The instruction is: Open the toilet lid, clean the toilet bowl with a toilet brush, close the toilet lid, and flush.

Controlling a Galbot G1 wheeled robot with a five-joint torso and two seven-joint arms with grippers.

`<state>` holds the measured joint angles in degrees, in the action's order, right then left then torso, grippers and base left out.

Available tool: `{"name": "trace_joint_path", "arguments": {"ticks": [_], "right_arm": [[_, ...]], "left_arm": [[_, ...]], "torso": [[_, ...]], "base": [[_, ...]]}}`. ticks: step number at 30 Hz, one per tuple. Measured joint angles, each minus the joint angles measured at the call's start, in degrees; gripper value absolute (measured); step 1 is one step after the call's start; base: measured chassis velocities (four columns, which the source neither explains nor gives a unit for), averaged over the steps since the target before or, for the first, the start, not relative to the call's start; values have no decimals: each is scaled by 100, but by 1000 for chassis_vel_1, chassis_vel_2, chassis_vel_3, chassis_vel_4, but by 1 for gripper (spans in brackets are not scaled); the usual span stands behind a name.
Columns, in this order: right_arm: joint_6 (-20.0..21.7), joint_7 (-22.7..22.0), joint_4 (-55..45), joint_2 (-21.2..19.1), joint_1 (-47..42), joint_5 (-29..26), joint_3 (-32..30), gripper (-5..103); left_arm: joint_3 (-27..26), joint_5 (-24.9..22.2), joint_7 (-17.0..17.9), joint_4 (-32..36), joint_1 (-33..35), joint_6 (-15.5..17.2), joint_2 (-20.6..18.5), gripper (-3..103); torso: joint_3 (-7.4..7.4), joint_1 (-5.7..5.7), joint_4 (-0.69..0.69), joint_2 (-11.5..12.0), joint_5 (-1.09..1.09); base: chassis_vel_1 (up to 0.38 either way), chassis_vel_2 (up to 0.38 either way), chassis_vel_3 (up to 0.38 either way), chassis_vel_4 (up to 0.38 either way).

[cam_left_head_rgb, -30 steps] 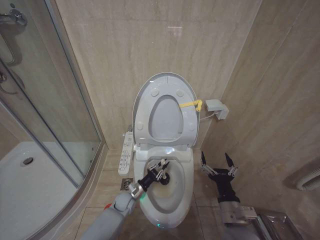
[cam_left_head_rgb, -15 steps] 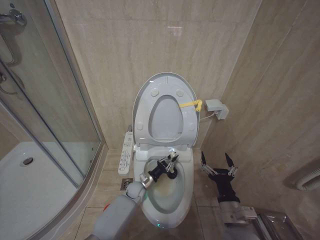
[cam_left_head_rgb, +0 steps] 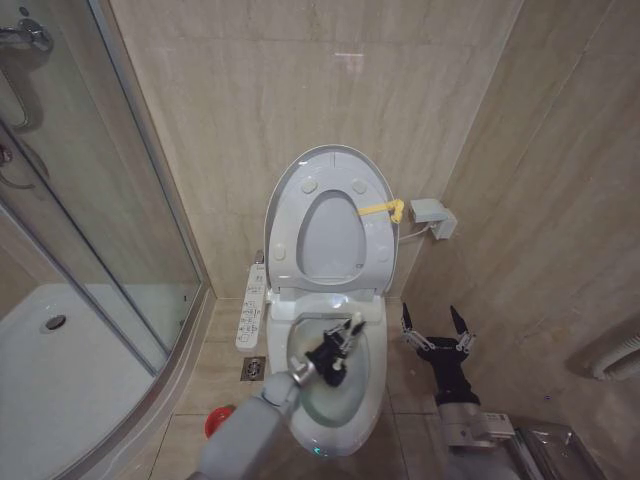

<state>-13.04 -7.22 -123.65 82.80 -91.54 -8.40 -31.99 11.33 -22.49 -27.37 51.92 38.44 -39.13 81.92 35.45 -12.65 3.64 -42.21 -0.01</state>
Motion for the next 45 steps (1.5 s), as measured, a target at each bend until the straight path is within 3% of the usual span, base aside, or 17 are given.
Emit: {"name": "trace_joint_path", "arguments": {"ticks": [5,18,24,30,41,45], "right_arm": [[0,0,0,0,0,0,0,100],[0,0,0,0,0,0,0,100],[0,0,0,0,0,0,0,100],[0,0,0,0,0,0,0,100],[0,0,0,0,0,0,0,100],[0,0,0,0,0,0,0,100]], "left_arm": [[-149,8,-10,151,-38,-37,-181,19],[-43,-137,7,45,26,-57,236,19],[-183,-143,-67,-221,-1,-59,21,19],[-291,-166,-75,-34,-24,-83,-125,19],[-64,-304,-54,-76,26,-129,261,19],[-37,-356,-81,-148,86,-40,203,19]], "torso": [[0,0,0,0,0],[0,0,3,0,1],[0,0,0,0,1],[0,0,0,0,1],[0,0,3,0,1],[0,0,2,-1,0]], "base": [[0,0,0,0],[0,0,0,0],[0,0,0,0],[0,0,0,0],[0,0,0,0],[0,0,0,0]]}}
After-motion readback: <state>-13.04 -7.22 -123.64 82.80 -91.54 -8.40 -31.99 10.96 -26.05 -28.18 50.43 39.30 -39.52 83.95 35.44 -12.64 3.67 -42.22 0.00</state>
